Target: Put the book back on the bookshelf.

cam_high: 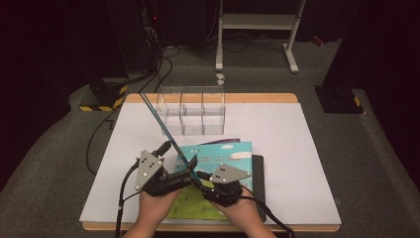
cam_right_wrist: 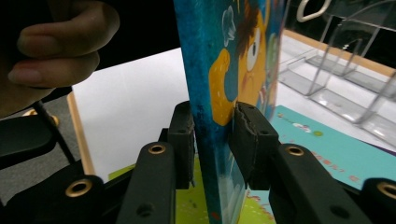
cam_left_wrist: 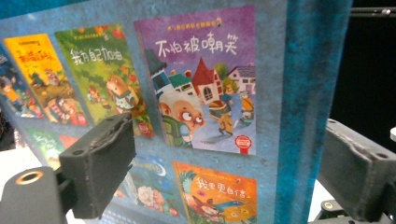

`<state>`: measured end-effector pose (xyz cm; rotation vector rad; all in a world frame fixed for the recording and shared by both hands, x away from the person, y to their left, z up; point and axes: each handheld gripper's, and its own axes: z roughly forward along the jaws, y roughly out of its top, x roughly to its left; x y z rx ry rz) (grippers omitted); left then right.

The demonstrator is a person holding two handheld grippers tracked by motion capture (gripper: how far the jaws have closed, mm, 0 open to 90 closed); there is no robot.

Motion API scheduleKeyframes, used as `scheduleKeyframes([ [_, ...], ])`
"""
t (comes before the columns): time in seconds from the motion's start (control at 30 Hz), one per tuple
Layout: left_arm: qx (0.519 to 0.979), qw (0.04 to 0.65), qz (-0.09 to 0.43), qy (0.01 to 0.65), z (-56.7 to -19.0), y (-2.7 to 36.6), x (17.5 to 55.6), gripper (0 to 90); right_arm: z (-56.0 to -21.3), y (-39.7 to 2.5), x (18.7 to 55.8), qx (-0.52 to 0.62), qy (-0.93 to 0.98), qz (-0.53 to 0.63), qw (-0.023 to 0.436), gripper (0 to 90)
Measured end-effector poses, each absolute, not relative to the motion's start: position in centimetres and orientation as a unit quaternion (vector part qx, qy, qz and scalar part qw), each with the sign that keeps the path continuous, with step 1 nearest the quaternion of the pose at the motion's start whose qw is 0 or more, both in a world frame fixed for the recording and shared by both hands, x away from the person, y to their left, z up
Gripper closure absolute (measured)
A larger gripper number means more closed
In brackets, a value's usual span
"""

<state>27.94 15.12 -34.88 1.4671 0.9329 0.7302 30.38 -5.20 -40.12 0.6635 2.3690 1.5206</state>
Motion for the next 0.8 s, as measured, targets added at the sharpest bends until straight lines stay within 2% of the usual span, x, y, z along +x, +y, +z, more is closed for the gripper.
scheduleKeyframes([
  [0.23, 0.638, 0.564, 0.33, 0.408, -35.1, 15.8, 27.7, 15.2, -40.3, -3.8, 30.1, 0.213, 0.823, 0.514, 0.114, 66.9],
  [0.37, 0.653, 0.531, 0.355, 0.407, -35.3, 15.8, 27.5, 17.9, -40.3, -3.3, 30.1, 0.207, 0.828, 0.509, 0.116, 66.6],
  [0.67, 0.648, 0.535, 0.347, 0.417, -35.4, 16.2, 27.6, 21.5, -40.4, -2.5, 30.1, 0.202, 0.832, 0.505, 0.108, 65.7],
  [0.8, 0.65, 0.533, 0.354, 0.41, -35.5, 16.4, 27.7, 27.8, -40.3, -2.4, 30.1, 0.203, 0.836, 0.499, 0.1, 64.3],
])
